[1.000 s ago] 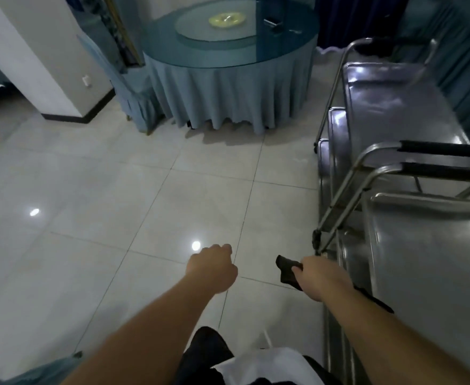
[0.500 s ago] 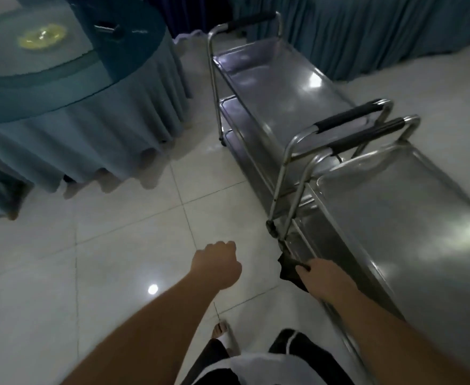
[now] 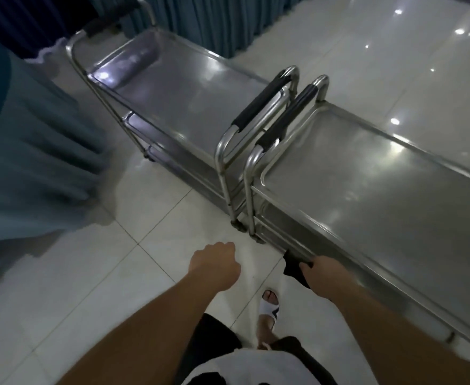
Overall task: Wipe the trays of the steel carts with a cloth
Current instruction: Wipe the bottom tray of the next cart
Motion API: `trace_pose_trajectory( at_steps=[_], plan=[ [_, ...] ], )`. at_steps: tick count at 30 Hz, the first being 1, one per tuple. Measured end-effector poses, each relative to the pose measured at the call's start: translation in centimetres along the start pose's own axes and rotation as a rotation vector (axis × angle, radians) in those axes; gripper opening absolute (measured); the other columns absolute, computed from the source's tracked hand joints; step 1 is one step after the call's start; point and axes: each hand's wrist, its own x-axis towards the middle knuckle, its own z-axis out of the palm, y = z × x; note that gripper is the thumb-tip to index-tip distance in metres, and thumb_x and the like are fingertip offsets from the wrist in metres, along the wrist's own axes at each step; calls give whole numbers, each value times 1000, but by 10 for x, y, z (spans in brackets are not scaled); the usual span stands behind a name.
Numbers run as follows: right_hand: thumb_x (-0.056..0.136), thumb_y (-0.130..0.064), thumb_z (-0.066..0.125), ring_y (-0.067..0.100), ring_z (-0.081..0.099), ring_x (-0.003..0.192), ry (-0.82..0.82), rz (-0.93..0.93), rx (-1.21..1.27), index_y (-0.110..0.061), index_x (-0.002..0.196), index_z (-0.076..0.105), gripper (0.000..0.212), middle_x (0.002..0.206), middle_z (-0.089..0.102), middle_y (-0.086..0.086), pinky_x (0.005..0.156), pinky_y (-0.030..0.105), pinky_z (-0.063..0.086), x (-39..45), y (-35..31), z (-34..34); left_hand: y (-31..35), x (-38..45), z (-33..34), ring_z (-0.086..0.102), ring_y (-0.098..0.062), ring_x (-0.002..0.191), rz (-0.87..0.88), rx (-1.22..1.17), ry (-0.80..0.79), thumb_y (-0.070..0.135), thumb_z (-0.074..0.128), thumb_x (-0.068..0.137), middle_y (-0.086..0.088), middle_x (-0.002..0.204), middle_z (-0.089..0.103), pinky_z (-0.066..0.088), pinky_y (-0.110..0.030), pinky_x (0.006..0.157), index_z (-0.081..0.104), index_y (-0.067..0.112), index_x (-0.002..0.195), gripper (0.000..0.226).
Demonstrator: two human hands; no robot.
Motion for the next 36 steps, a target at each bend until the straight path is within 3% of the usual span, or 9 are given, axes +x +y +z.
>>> trace_pose_trajectory(
  at_steps=[6, 16, 25, 31, 33, 36],
  plan=[
    [107, -48, 42, 17, 65, 73, 17, 98, 85, -19, 95, 65, 39, 81, 66, 1, 68, 33, 56, 13, -15, 11, -19, 47, -13, 59, -26, 116, 63, 62, -81, 35, 47, 100, -1, 135, 59, 45, -37, 87, 52, 24, 142, 43],
    [105, -52, 42, 14, 62, 67, 48, 427, 345, -22, 84, 61, 41, 76, 64, -1, 53, 28, 40, 18, -53, 90, -48, 140, -13, 60, -26, 112, 272, 132, -193, 35, 48, 99, -2, 131, 62, 51, -39, 93, 54, 26, 136, 38],
    [103, -52, 40, 17, 67, 68, -26, 334, 482, -24, 85, 61, 40, 76, 68, 0, 69, 35, 60, 61, -78, 129, -54, 186, 21, 58, -25, 124, 220, 65, -227, 35, 50, 101, -2, 144, 60, 45, -34, 91, 52, 27, 145, 45],
    [105, -53, 38, 17, 64, 69, 60, 285, 471, -24, 86, 59, 41, 77, 65, 2, 60, 32, 49, 125, -63, 129, -43, 237, 48, 55, -29, 131, 167, 15, -176, 38, 51, 102, -5, 150, 56, 47, -40, 107, 49, 25, 151, 51],
    [106, -51, 38, 18, 63, 67, 96, 291, 490, -22, 85, 59, 42, 76, 64, 3, 57, 32, 46, 145, -56, 129, -39, 261, 55, 55, -28, 129, 168, -19, -136, 39, 53, 101, -5, 151, 55, 46, -38, 103, 51, 26, 151, 51],
    [107, -50, 36, 20, 62, 70, 148, 306, 488, -22, 85, 57, 41, 78, 63, 4, 59, 33, 44, 179, -51, 135, -36, 305, 68, 57, -25, 103, 181, -71, -69, 41, 55, 99, -8, 133, 63, 46, -34, 83, 57, 26, 139, 43]
  ],
)
